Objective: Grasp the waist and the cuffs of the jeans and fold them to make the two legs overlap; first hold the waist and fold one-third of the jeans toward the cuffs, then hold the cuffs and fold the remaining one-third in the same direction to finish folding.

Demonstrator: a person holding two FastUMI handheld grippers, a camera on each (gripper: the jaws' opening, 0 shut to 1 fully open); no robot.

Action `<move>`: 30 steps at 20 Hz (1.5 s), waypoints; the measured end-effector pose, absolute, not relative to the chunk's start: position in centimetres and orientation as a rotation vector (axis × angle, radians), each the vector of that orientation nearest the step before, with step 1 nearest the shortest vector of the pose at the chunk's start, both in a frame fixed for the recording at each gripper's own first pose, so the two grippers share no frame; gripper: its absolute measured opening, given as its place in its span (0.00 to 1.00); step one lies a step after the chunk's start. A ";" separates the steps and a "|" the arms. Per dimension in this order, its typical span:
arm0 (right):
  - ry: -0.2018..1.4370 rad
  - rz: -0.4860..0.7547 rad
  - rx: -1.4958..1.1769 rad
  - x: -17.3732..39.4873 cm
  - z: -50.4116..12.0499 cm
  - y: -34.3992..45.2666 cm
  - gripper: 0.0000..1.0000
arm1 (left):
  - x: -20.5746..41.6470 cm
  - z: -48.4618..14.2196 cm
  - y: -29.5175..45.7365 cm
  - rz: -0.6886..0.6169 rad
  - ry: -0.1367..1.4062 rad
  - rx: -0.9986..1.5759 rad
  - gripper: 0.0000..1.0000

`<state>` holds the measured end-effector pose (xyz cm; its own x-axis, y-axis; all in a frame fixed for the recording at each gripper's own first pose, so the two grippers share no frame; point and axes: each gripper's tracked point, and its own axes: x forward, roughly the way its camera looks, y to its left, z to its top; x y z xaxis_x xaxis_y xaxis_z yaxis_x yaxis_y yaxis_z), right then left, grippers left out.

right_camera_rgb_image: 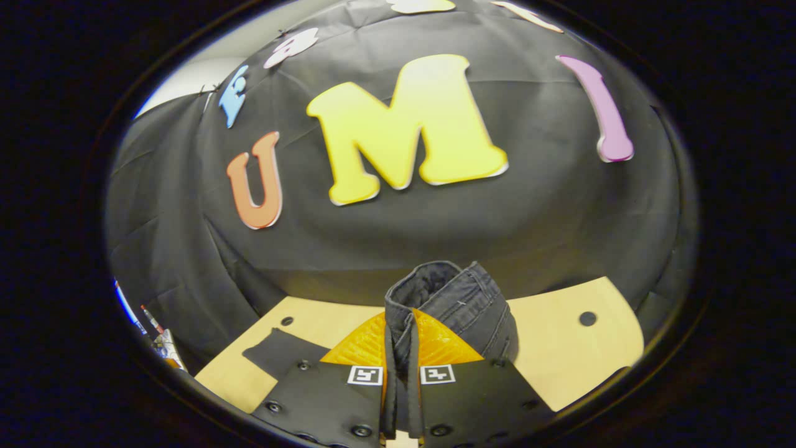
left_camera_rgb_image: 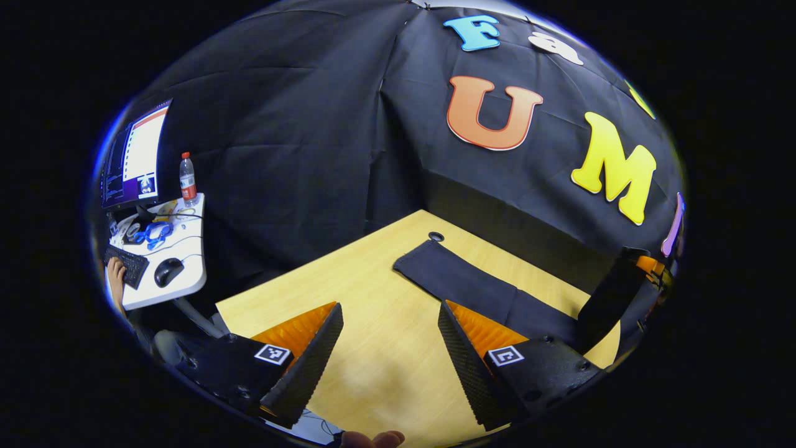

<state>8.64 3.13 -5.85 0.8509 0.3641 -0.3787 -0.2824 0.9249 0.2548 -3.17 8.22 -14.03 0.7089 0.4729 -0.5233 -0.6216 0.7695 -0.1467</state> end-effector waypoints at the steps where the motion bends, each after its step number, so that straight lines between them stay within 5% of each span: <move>1: 0.459 0.357 0.176 8.7 -7.4 5.8 0.07 | -3.4 -13.8 8.9 0.621 0.479 -0.317 0.99; 10: 0.712 0.357 0.072 6.0 -24.3 19.5 0.07 | -5.4 -13.7 12.9 0.632 0.492 -0.305 0.99; 16: 0.813 0.387 -0.068 4.3 -30.4 20.8 0.08 | -4.8 -14.1 14.0 0.610 0.487 -0.342 0.99; 21: 0.826 0.462 -0.009 3.4 -29.6 22.1 0.17 | -3.1 -14.6 15.1 0.590 0.501 -0.386 0.99; 24: 0.818 0.503 -0.058 1.3 -26.3 21.9 0.83 | -1.6 -14.8 15.7 0.570 0.483 -0.430 0.99; 30: 0.666 0.560 -0.097 -2.0 -14.7 17.2 0.96 | 3.7 -17.2 15.4 0.483 0.467 -0.602 0.99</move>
